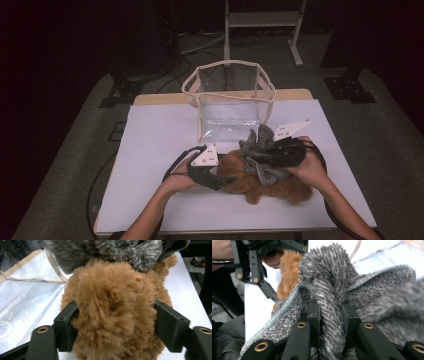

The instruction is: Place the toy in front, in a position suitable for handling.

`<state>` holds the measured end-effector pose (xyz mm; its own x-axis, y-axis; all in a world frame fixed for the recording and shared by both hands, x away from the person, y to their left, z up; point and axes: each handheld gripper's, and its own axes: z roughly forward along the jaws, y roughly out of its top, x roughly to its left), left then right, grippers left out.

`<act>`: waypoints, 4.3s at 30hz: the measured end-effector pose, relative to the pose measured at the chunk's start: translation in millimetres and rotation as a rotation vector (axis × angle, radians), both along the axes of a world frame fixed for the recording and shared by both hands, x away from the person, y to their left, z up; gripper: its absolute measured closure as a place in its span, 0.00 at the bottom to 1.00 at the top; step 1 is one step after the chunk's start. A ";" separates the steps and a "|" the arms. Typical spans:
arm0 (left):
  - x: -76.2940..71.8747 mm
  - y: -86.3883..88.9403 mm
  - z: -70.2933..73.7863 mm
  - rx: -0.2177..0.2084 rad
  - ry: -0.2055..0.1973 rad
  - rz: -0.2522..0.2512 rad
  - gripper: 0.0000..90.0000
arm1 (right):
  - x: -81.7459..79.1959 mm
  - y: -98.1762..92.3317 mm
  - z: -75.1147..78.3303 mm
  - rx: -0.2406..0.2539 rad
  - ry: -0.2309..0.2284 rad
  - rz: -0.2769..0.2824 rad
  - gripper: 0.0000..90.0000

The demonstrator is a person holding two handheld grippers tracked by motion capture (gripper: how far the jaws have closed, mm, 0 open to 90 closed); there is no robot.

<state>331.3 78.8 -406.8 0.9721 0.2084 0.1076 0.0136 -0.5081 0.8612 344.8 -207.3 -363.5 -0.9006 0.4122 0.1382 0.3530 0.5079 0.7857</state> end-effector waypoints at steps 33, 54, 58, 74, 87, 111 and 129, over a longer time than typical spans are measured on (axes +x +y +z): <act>-0.9 3.3 13.8 -0.092 -0.011 0.039 0.39 | 1.5 -10.6 2.0 0.131 0.059 -0.012 0.81; -16.7 32.5 111.2 -0.003 -0.172 0.033 0.46 | 6.3 27.0 39.3 0.282 0.034 0.062 0.83; -12.7 20.0 106.8 -0.053 -0.161 0.014 0.46 | 6.6 6.5 30.3 0.284 0.053 0.028 0.82; -6.6 -41.9 131.9 0.002 -0.242 -0.026 0.44 | -17.4 -2.9 135.3 0.218 -0.172 0.046 0.82; -1.3 -17.4 117.5 0.036 -0.219 0.030 0.43 | 2.3 -16.9 60.2 0.227 -0.036 -0.024 0.82; 4.6 87.5 39.9 -0.159 -0.032 0.159 0.39 | 13.9 3.7 -18.7 0.078 0.060 -0.046 0.82; -5.8 126.4 3.4 -0.224 0.011 0.144 0.18 | 11.1 12.8 -21.9 0.031 0.060 -0.023 0.83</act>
<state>325.5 205.2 -403.4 0.9315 0.3622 0.0325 0.0824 -0.2973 0.9512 355.9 -194.6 -385.4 -0.8806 0.4275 0.2044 0.4112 0.4751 0.7779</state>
